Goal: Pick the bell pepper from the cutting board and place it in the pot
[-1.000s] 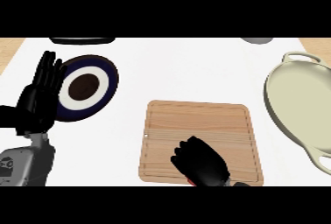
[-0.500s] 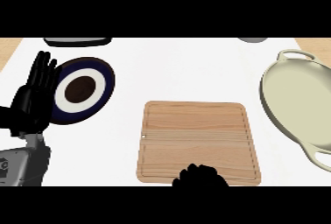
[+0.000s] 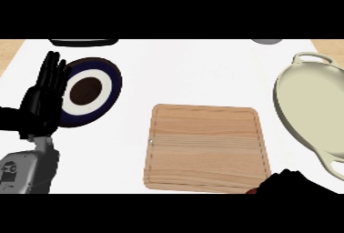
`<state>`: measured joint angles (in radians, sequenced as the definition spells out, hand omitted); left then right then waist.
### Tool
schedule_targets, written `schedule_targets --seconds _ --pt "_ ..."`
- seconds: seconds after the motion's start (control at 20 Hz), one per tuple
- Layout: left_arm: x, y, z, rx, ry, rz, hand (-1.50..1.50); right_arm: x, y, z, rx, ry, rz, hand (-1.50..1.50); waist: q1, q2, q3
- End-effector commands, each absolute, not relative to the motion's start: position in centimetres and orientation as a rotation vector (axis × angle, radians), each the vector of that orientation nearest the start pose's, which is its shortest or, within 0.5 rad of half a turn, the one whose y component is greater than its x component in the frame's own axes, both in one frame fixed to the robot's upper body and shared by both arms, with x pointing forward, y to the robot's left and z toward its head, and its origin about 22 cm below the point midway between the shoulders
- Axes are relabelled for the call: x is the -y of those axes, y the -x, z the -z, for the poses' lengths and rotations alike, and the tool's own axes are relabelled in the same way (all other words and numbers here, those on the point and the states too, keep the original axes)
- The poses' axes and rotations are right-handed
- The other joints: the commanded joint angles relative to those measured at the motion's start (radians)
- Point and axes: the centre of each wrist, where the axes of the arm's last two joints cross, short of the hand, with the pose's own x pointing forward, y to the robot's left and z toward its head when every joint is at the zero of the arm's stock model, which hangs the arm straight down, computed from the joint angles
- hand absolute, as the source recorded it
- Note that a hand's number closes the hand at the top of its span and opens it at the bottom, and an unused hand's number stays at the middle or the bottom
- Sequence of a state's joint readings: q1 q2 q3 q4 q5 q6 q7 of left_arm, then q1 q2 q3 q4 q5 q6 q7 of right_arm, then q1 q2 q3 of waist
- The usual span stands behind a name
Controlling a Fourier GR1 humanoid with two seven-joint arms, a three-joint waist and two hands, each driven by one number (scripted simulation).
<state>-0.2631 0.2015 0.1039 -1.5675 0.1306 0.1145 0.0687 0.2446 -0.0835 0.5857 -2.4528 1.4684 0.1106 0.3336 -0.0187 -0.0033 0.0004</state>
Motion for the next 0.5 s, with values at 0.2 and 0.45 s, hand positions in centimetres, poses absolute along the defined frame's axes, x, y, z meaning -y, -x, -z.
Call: schedule_targets --seconds 0.2,0.45 --pt "-27.4 -29.0 -8.0 1.755 -0.107 -0.061 0.0 22.5 -10.7 -18.9 1.754 1.288 -0.663 1.5 0.017 0.004 0.001" --pt "-27.5 -30.4 -8.4 1.781 -0.102 -0.058 0.0 26.6 -15.1 -18.0 1.628 1.335 -0.695 1.5 0.015 0.008 0.001"
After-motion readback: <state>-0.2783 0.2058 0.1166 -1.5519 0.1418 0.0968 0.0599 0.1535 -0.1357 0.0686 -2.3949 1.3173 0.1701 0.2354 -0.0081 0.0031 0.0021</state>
